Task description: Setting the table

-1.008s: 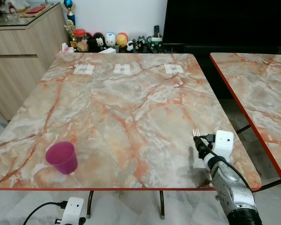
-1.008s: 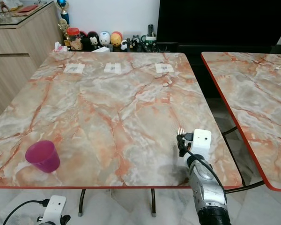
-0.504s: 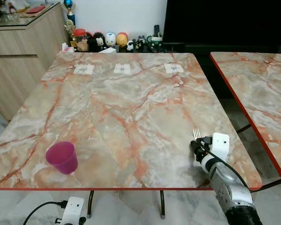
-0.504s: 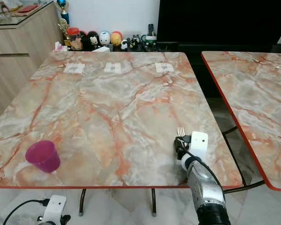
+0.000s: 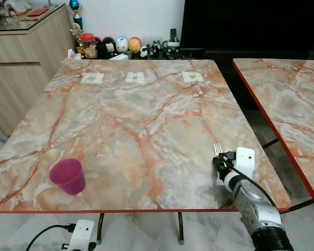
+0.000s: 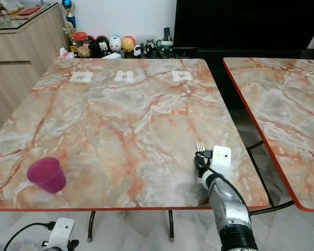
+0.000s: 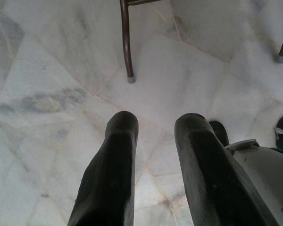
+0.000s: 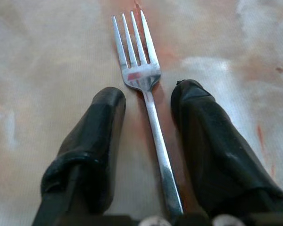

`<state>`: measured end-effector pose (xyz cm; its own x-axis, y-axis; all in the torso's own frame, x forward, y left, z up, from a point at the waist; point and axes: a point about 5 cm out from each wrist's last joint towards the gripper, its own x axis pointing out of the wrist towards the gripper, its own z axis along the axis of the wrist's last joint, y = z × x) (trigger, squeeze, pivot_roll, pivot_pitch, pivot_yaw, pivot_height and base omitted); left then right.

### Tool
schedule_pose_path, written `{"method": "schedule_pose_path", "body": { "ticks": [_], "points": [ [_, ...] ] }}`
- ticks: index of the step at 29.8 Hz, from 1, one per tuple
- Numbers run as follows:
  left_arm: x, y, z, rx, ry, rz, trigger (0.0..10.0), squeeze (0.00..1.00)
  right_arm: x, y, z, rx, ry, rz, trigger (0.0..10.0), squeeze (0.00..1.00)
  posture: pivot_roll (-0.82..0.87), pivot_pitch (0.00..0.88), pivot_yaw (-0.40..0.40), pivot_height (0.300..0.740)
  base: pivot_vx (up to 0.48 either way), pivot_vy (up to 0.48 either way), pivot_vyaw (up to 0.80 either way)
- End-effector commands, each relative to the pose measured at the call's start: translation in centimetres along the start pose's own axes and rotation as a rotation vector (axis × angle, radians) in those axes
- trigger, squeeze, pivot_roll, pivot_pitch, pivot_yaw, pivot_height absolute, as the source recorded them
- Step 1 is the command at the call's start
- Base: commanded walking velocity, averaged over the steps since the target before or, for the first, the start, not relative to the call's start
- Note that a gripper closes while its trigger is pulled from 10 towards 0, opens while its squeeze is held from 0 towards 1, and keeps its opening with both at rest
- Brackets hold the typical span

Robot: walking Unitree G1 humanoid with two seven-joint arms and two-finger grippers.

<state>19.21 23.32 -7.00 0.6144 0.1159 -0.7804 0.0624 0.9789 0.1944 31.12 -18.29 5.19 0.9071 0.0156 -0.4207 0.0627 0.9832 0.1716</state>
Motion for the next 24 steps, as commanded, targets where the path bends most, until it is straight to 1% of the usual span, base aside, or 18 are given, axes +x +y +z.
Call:
{"method": "schedule_pose_path", "body": {
  "ticks": [1, 8, 15, 24],
  "points": [
    [-0.07, 0.11, -0.36, 0.001, 0.014, -0.003, 10.0, 0.00, 0.02, 0.03, -1.55, 0.009, 0.077, 0.004, 0.0, 0.00, 0.05, 0.000, 0.000, 0.740, 0.000, 0.000, 0.00],
    [-0.07, 0.08, -0.38, -0.002, 0.016, -0.003, 10.0, 0.00, -0.03, 0.03, -1.63, 0.010, 0.078, 0.007, 0.0, 0.00, 0.05, 0.002, -0.002, 0.740, 0.000, 0.000, 0.00],
    [-0.10, 0.06, -0.56, -0.003, 0.023, -0.005, 10.0, 0.00, -0.17, 0.46, -1.80, 0.002, 0.081, 0.040, 0.0, 0.00, 0.05, 0.005, -0.003, 0.740, 0.000, 0.000, 0.00],
    [-0.11, 0.06, -0.60, -0.002, 0.024, -0.004, 10.0, 0.00, -0.13, 0.59, -1.76, -0.005, 0.082, 0.050, 0.0, 0.00, 0.05, 0.005, -0.005, 0.740, 0.000, 0.000, 0.00]
  ]
}}
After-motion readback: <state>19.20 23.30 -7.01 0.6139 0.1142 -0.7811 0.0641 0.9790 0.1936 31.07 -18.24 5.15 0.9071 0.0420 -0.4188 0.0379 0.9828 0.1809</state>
